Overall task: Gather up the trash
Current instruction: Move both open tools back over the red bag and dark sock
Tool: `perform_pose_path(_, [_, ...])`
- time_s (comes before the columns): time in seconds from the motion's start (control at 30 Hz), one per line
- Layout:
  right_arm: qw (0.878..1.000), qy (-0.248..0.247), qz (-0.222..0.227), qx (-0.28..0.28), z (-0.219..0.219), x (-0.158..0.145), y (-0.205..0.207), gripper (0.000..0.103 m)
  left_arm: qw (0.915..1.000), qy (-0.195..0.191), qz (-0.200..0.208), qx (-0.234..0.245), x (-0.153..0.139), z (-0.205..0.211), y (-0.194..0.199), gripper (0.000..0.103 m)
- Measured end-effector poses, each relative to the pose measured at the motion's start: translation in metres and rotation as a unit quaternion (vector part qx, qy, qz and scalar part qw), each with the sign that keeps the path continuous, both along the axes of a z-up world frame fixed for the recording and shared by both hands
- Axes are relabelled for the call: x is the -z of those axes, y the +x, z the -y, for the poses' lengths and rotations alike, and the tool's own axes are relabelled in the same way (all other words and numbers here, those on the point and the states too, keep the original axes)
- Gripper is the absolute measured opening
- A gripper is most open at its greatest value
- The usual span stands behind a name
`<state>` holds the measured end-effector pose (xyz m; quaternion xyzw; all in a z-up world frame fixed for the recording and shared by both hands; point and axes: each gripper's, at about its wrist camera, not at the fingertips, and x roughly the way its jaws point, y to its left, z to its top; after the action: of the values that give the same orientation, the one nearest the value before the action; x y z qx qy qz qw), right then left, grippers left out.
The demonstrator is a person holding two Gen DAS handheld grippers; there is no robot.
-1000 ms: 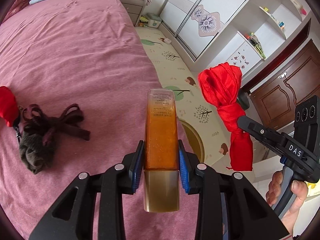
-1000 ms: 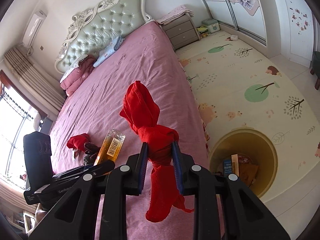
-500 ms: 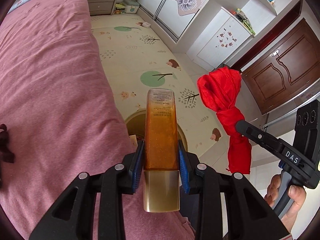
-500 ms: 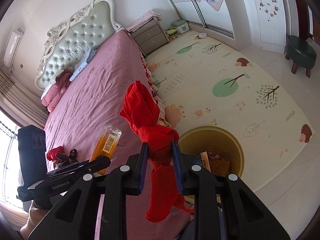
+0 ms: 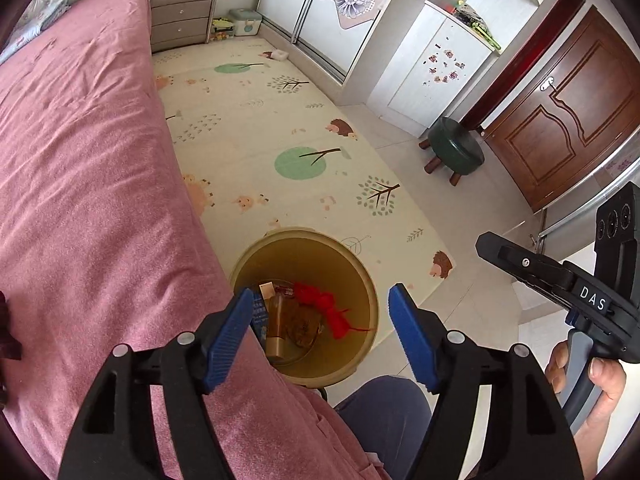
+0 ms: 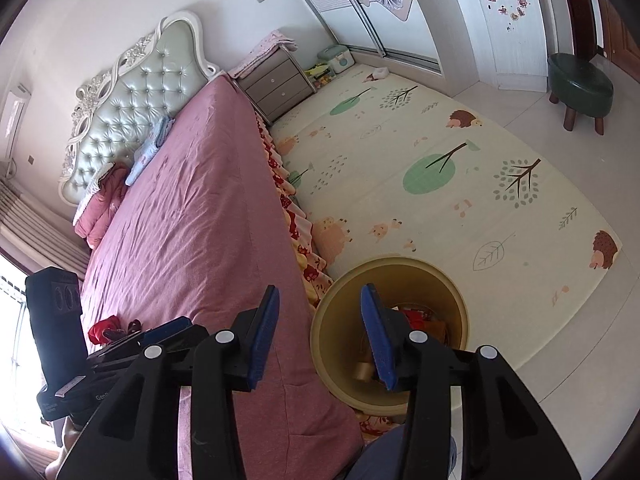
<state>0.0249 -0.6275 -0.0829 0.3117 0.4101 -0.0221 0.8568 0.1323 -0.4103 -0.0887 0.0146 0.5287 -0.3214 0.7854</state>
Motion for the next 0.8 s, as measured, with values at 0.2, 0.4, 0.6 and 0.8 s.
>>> perform_pose_path(0.2, [1.0,-0.003,0.008,-0.016,-0.011,-0.008,0.004,0.043,0.9999,-0.008,-0.006,-0.011,-0.007,-0.014,0.0,0.074])
perform_pose_path(0.4, [0.999,-0.008,0.02,-0.045,-0.031,-0.02,0.012,0.043,0.9996,-0.008,0.003,-0.027,-0.015,-0.029,-0.004,0.075])
perform_pose_path(0.6, [0.994,-0.009,0.031,-0.105,-0.076,-0.032,0.032,0.043,0.9975,-0.006,0.021,-0.067,-0.027,-0.07,-0.001,0.077])
perform_pose_path(0.8, [0.986,-0.002,0.041,-0.159,-0.125,-0.039,0.054,0.043,0.992,0.005,0.033,-0.122,-0.033,-0.128,0.007,0.077])
